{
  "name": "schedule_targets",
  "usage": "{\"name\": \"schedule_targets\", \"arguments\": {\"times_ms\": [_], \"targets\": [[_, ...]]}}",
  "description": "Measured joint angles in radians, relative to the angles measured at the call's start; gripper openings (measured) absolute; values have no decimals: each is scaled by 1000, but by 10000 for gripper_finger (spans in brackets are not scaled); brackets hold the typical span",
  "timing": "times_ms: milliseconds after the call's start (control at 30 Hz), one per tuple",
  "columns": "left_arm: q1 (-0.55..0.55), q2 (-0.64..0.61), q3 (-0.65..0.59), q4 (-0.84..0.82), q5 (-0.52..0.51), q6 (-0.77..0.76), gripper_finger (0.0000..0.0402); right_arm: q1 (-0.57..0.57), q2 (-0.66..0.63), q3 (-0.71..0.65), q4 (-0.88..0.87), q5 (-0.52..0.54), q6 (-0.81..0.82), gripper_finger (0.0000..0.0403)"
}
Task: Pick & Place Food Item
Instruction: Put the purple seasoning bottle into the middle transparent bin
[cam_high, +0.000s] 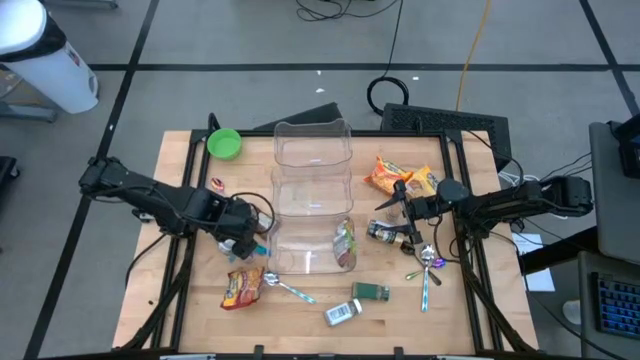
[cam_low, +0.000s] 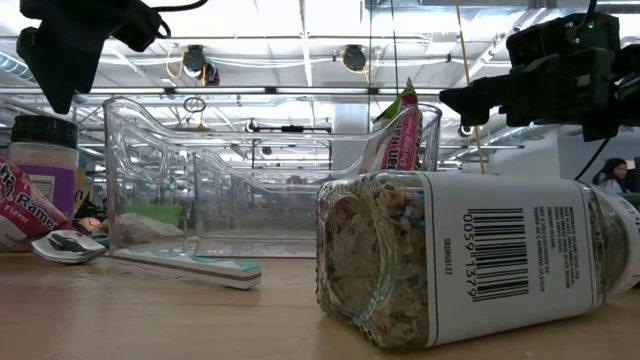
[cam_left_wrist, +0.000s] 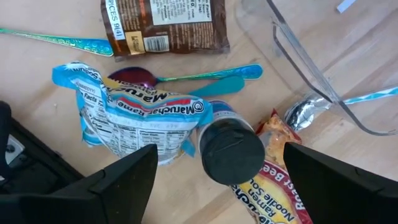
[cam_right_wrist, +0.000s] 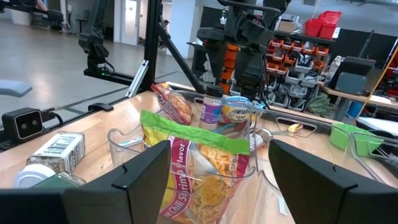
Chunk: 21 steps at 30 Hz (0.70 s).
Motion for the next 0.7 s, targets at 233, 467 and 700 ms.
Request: {"name": "schedule_targets", "arguments": {"times_ms": [233, 467, 700], "targets": [[-4, 40, 1, 26, 9, 23, 354, 0, 0, 0, -7, 0, -5, 263], [-5, 95, 0, 47, 41, 91, 353, 0, 0, 0, -11, 0, -8, 263], [-6, 125, 1, 45, 62, 131, 355, 0, 0, 0, -14, 0, -8, 263]]}}
